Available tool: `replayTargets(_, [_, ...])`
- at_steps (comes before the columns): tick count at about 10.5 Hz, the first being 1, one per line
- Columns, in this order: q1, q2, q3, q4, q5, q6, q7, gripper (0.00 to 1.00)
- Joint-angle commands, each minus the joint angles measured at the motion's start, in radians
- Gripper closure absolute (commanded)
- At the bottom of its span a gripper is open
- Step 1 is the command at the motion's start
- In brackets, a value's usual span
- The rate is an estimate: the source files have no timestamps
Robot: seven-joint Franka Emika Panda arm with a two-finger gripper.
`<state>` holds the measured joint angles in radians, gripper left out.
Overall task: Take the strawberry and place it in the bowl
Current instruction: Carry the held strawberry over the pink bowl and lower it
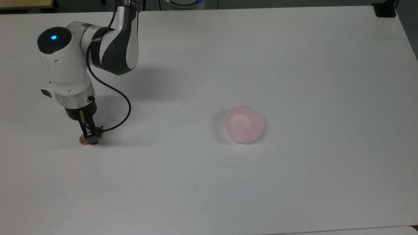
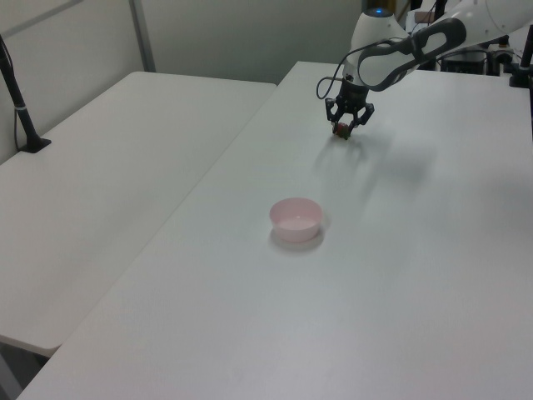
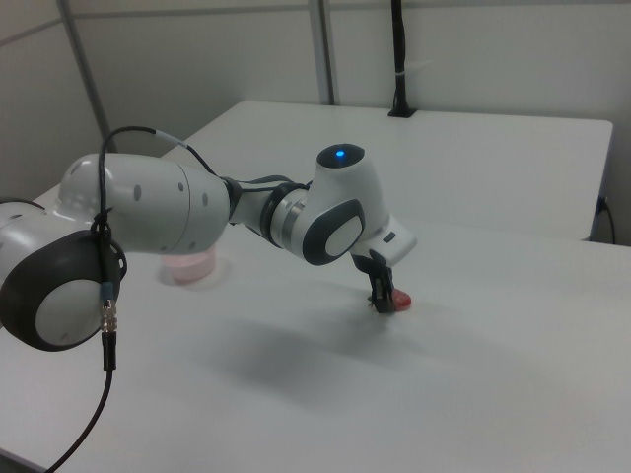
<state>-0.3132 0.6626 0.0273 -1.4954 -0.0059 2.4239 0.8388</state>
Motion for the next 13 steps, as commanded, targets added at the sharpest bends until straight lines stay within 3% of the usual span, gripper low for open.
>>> replayTargets(1, [0.003, -0.043, -0.001, -0.028, -0.014, 0.001, -0.058, 0.63])
replayTargets(3, [0.008, -0.081, 0.019, -0.039, -0.014, -0.018, -0.066, 0.63])
replayTargets(5, [0.028, -0.138, 0.08, -0.039, -0.016, -0.067, -0.082, 0.63])
replayTargets(9, [0.279, -0.167, 0.076, -0.028, -0.019, -0.103, -0.078, 0.62])
replayTargets(11, [0.399, -0.149, 0.077, -0.025, -0.055, -0.092, -0.075, 0.62])
replayTargets(13, [0.468, -0.144, 0.079, -0.025, -0.075, -0.091, -0.035, 0.62])
